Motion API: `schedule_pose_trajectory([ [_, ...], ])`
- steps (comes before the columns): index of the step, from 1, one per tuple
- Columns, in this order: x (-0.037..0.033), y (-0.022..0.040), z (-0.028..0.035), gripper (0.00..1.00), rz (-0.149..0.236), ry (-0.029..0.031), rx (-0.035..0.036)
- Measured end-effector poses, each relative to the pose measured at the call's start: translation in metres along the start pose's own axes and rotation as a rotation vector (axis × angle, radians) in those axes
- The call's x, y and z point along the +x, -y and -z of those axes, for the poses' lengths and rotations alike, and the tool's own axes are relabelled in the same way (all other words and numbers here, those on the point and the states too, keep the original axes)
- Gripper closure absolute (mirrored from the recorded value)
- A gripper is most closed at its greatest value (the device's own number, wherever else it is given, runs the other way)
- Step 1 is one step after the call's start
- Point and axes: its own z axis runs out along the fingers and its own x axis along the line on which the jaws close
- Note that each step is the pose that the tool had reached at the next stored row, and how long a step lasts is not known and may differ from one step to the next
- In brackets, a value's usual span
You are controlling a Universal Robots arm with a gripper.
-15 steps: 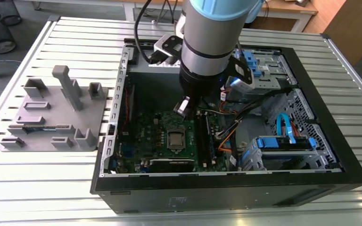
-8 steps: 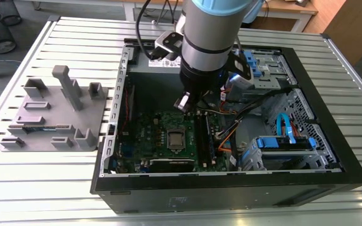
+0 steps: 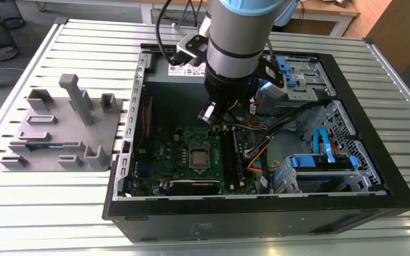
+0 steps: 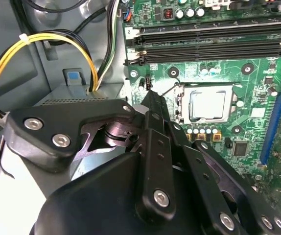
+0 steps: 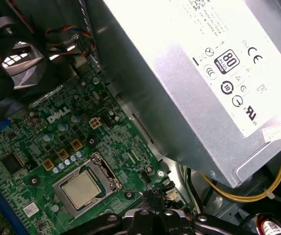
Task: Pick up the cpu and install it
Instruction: 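Install the first cpu locking lever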
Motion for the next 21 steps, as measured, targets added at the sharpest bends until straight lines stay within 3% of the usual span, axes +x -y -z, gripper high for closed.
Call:
schedule_pose_trajectory([
  [21, -0.0064, -0.0047, -0.0133, 0.89, 0.001, -0.0001, -0.0001],
])
